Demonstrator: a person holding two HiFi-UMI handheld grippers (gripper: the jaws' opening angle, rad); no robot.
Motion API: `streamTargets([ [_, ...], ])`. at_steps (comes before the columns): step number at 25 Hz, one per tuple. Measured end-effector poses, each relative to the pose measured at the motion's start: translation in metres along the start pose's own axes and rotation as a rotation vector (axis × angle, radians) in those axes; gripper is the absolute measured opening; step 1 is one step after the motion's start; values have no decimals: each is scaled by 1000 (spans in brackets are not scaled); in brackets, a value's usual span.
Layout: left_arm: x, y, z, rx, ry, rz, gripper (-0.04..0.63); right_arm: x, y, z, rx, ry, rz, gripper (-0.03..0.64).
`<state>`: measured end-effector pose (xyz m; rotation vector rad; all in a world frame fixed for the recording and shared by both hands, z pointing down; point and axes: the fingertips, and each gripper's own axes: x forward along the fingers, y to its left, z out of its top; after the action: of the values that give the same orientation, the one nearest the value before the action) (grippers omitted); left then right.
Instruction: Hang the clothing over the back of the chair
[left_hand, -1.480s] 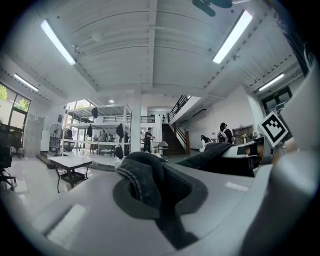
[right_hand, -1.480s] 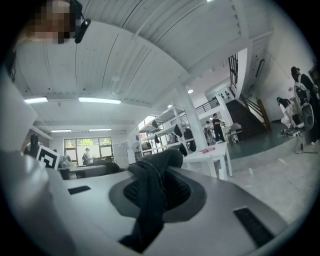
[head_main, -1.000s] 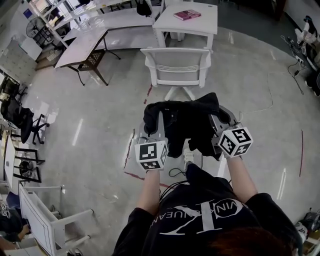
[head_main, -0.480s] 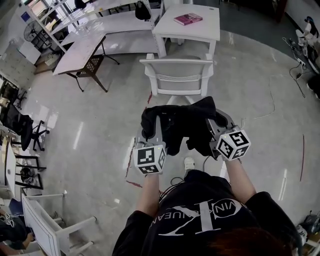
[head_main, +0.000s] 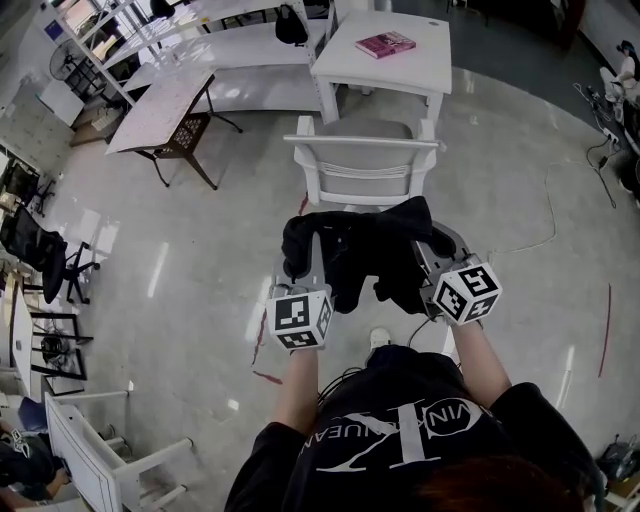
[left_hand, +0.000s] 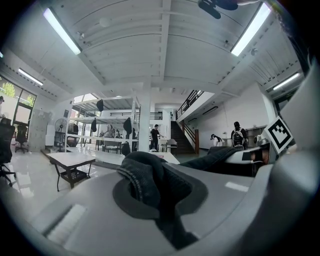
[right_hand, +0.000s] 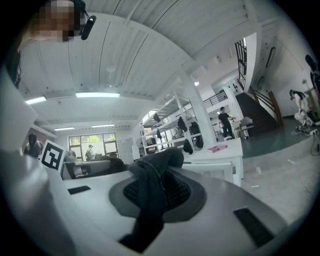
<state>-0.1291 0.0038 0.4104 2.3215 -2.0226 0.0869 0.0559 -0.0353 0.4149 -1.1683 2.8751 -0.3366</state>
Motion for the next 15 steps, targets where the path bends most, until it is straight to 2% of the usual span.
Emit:
streamTargets([
  [15, 56, 24, 0, 13, 0, 43, 32, 55, -32, -3, 6, 17, 58, 54],
])
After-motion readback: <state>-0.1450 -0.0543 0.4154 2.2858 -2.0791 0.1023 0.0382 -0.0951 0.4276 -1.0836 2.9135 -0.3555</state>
